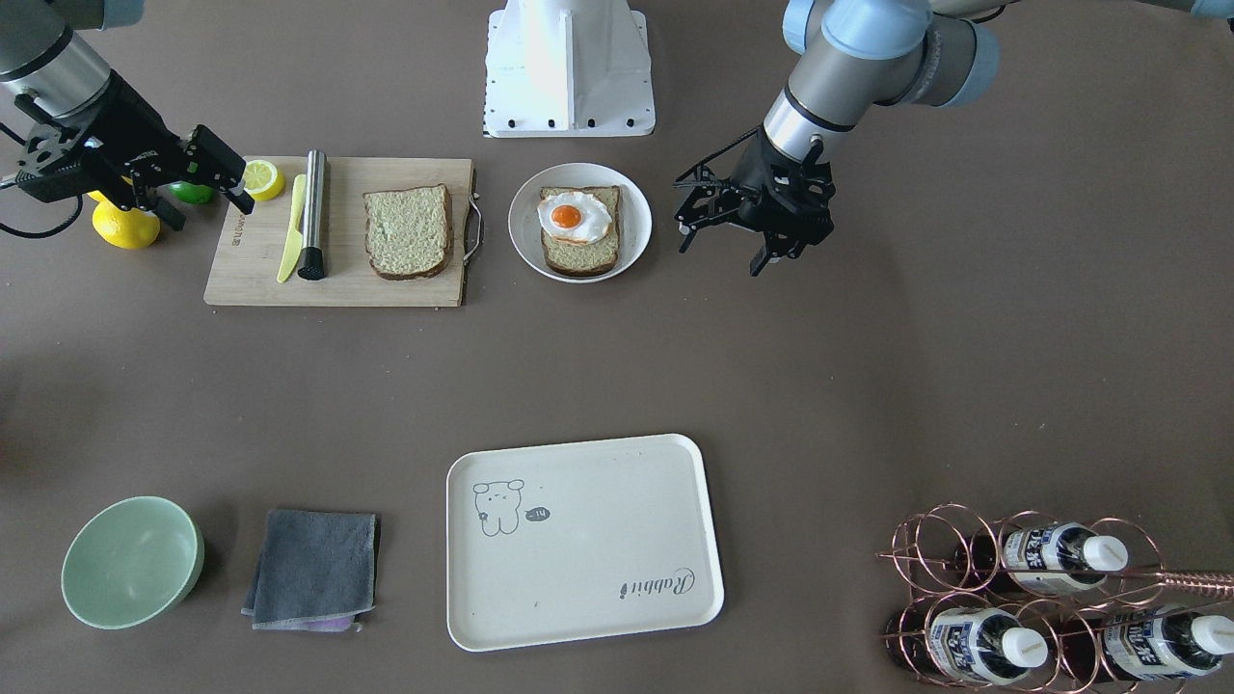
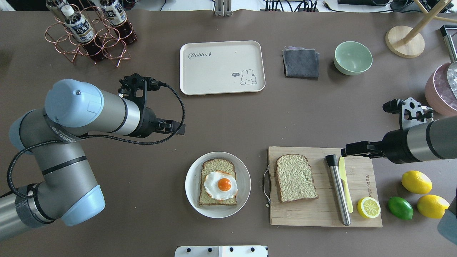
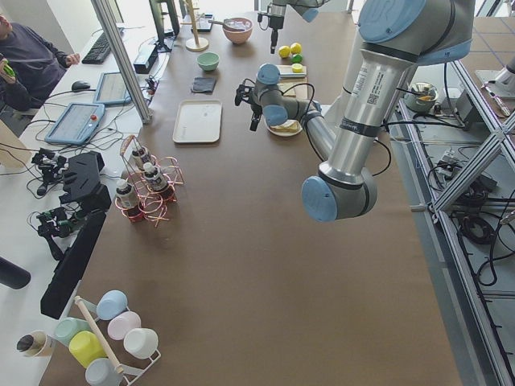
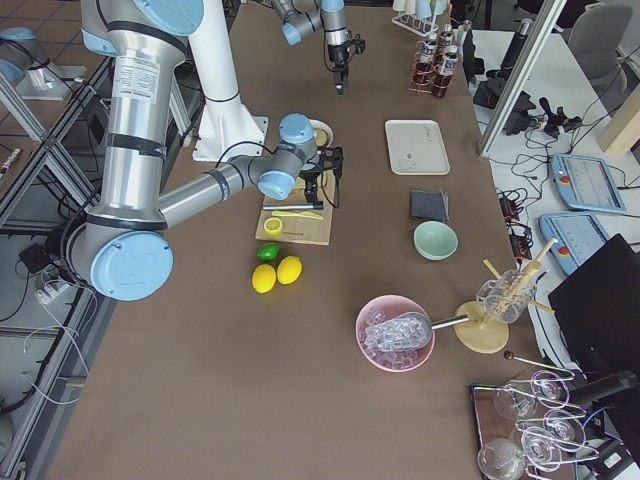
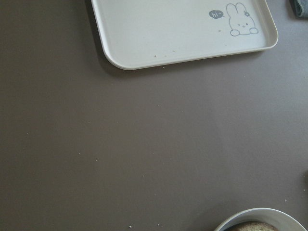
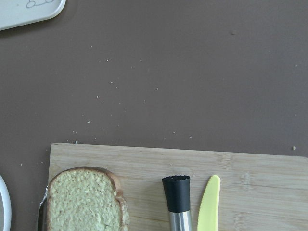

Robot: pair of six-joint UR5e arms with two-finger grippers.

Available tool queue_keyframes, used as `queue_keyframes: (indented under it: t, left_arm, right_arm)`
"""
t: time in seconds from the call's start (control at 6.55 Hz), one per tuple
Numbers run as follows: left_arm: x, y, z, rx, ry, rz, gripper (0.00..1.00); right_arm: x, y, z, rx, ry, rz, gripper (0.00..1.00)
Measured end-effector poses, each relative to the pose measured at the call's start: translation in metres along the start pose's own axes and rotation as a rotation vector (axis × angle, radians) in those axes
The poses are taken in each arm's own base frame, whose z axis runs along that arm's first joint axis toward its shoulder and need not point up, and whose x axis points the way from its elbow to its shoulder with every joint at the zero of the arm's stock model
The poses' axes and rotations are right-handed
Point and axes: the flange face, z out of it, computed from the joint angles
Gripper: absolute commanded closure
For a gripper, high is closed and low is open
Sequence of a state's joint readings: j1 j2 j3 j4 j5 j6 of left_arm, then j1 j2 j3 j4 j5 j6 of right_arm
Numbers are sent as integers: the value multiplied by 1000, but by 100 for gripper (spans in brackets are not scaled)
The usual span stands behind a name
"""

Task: Make sandwich and place on tray
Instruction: 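Move the right gripper over the board's bread slice while the left arm advances, then grasp the bread slice on the cutting board with the right gripper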

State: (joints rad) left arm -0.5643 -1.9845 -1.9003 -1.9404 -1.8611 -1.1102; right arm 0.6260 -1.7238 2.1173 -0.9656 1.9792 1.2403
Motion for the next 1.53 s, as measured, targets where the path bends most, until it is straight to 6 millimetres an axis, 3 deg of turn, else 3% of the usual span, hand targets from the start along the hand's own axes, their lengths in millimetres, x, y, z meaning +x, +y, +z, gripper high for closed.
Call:
queue_keyframes:
  t: [0.15,0.61,0.76,1.07,1.38,1.53]
  left_arm:
    - [5,2,1,9,2,1,2]
    - [14,-1,-4,39,7,6,2]
    - [17,-2,-4,45,9,8,2]
    - [18,-3,-4,47,10,8,2]
    - [18,-3,-4,47,9,8,2]
    - [18,-3,-3,47,7,8,2]
  right_arm:
    - [-17,17,21,-6,4,0,2]
    - [-50,33,75,-1,6,-19,3]
    - [-57,41,87,14,12,-36,7]
    - [-61,53,96,11,15,-52,32]
    - [-61,62,100,-3,19,-60,33]
    - [-61,65,101,-9,20,-63,40]
